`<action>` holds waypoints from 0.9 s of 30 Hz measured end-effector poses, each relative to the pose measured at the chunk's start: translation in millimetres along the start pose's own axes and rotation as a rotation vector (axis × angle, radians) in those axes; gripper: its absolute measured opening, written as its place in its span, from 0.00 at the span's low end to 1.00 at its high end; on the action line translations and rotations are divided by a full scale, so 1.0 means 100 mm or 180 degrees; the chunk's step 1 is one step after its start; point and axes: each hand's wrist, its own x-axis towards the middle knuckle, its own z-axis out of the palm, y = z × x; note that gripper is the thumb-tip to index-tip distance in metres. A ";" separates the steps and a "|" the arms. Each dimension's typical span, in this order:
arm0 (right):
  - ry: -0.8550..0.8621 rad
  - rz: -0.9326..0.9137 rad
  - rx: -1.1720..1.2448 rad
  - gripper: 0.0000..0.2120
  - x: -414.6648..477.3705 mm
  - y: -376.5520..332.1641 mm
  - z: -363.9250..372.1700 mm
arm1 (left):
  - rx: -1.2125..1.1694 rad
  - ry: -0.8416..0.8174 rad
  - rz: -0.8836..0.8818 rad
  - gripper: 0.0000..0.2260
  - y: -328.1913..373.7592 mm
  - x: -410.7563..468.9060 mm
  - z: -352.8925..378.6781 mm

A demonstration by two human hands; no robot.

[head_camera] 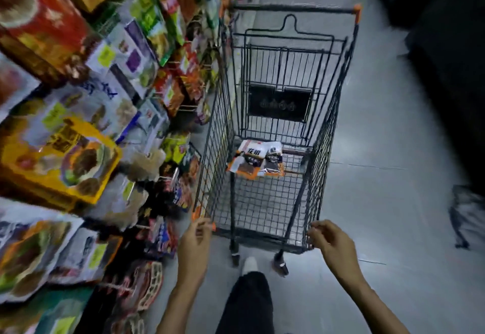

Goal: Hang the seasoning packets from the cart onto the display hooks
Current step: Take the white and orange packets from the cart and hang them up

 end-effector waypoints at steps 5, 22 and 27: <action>0.0100 0.0111 0.0044 0.05 0.96 -0.37 0.31 | 0.0383 0.0050 0.0395 0.07 0.39 1.26 0.05; -0.0506 0.1098 -0.0079 0.11 3.90 0.46 2.42 | 0.1079 0.0124 0.1026 0.16 0.21 3.75 1.01; -0.0307 0.1629 0.0192 0.23 4.13 0.76 2.81 | 0.0782 0.0193 0.1393 0.12 0.13 3.80 1.04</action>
